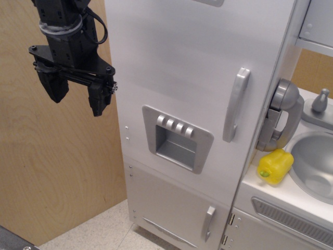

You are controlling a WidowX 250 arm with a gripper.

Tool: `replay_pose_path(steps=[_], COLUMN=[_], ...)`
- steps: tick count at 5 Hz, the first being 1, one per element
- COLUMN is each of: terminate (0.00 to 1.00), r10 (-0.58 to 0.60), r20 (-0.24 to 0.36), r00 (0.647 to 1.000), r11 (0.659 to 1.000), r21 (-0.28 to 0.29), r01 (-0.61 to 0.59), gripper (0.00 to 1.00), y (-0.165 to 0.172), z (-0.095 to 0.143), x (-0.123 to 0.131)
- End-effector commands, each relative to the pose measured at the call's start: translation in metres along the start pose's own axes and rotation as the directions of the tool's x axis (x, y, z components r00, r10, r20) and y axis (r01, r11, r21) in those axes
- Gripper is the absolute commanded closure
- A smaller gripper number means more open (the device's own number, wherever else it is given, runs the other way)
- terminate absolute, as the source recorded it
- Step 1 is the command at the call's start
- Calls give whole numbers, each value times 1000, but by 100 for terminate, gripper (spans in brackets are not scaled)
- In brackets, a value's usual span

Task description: Open fridge

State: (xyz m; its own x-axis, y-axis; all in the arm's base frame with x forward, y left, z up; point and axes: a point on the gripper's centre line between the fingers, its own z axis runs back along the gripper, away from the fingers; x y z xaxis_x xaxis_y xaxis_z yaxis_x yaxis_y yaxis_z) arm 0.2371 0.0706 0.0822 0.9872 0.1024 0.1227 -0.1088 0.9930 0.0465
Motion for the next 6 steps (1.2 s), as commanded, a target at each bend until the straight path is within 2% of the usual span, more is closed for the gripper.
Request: replay_pose_path(steps=[1, 2, 3, 4, 6], terminate=[0, 0, 0, 0, 0], r10=[0, 12, -1, -81, -138], r20=[0, 5, 62, 107, 129], r00=[1000, 1000, 998, 991, 982], r11=[1000, 1000, 1000, 996, 984], r21=[0, -28, -26, -33, -96], r01=[0, -12, 2, 85, 151], gripper=[0, 0, 0, 0, 0], y=[0, -36, -61, -83, -128], z=[0, 1, 2, 1, 4], x=[0, 13, 24, 36, 58])
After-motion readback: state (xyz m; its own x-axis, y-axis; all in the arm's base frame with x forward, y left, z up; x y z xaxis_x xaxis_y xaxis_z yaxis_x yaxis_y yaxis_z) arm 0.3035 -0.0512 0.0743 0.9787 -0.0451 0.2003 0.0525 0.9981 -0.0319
